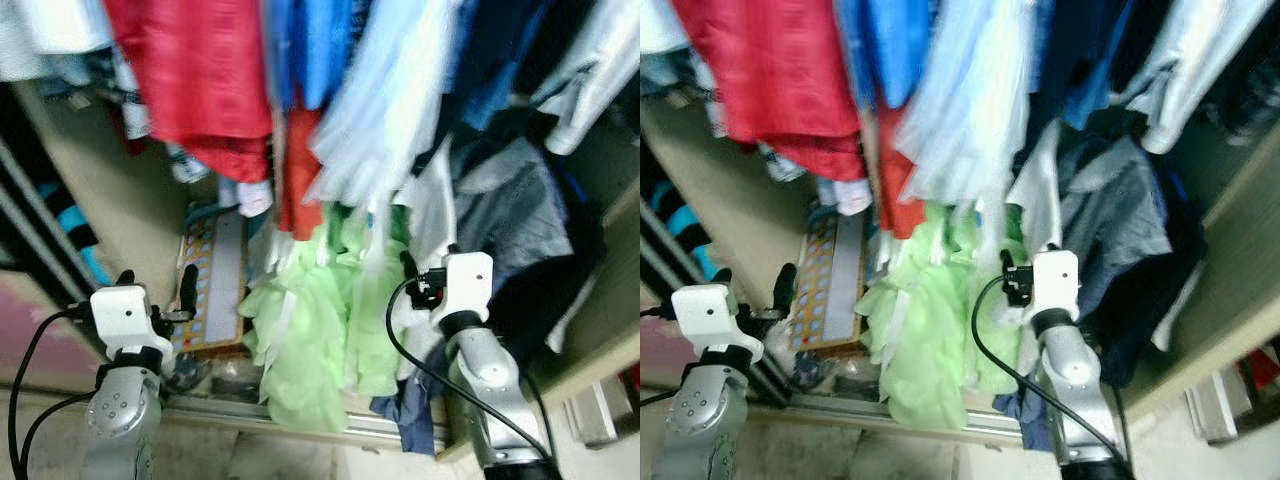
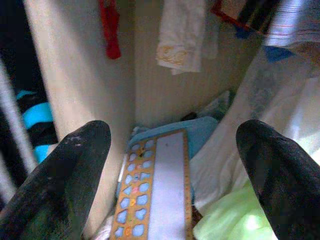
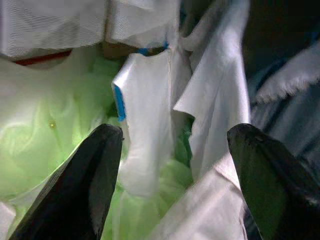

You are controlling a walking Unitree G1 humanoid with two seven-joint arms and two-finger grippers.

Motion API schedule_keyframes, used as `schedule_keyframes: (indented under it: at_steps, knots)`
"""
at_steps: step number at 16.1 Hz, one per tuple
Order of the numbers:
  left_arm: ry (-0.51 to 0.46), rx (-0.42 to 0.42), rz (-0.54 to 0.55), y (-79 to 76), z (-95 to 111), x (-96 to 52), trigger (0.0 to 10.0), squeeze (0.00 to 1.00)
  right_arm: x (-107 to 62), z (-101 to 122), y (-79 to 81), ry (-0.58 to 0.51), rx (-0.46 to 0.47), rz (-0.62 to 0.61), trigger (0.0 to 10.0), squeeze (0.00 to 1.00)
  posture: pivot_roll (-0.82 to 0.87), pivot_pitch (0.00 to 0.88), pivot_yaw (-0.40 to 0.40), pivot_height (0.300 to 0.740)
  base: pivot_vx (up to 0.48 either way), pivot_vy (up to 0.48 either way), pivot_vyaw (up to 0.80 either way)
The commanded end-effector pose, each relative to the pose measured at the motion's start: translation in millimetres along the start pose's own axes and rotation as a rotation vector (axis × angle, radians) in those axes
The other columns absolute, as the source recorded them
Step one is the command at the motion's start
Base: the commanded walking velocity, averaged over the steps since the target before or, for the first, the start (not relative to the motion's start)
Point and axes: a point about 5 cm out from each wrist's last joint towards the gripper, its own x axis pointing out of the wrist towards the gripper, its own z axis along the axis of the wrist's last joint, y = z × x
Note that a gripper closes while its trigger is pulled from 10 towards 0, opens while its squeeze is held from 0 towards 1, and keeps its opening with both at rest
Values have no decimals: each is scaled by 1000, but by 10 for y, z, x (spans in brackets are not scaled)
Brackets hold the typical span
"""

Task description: Clean up the room

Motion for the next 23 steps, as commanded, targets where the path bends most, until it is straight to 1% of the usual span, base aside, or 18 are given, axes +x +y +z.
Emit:
schedule_keyframes:
  at_steps: [1, 5, 9, 14, 17, 23]
  knots:
    - [14, 3, 23, 25, -23, 1, 10000, 0, 33, 46, 35, -24, -10, 16, 10000, 0, -37, 0, -47, 740, 0, 0, 800]
    - [12, 34, 55, 65, 7, -28, 10000, 0, 33, 77, 29, -27, -10, 30, 10000, 0, -40, 0, -48, 740, 0, 0, 800]
    - [38, 28, 78, 87, -22, -39, 10000, 0, 37, 77, 54, -23, -16, 55, 10000, 0, -36, 0, -52, 740, 0, 0, 800]
    - [58, 37, 86, 96, -34, -48, 10000, 0, 35, 94, 90, -16, 17, 80, 10000, 0, -34, 0, -48, 740, 0, 0, 800]
    - [67, 47, 52, 67, -46, -37, 10000, 0, 35, 47, 138, 22, 65, 125, 10000, 0, -36, 0, -43, 740, 0, 0, 800]
    - [78, 55, 67, 84, -61, -34, 10000, 0, 34, 33, 155, 29, 79, 149, 10000, 0, -28, 0, -46, 740, 0, 0, 800]
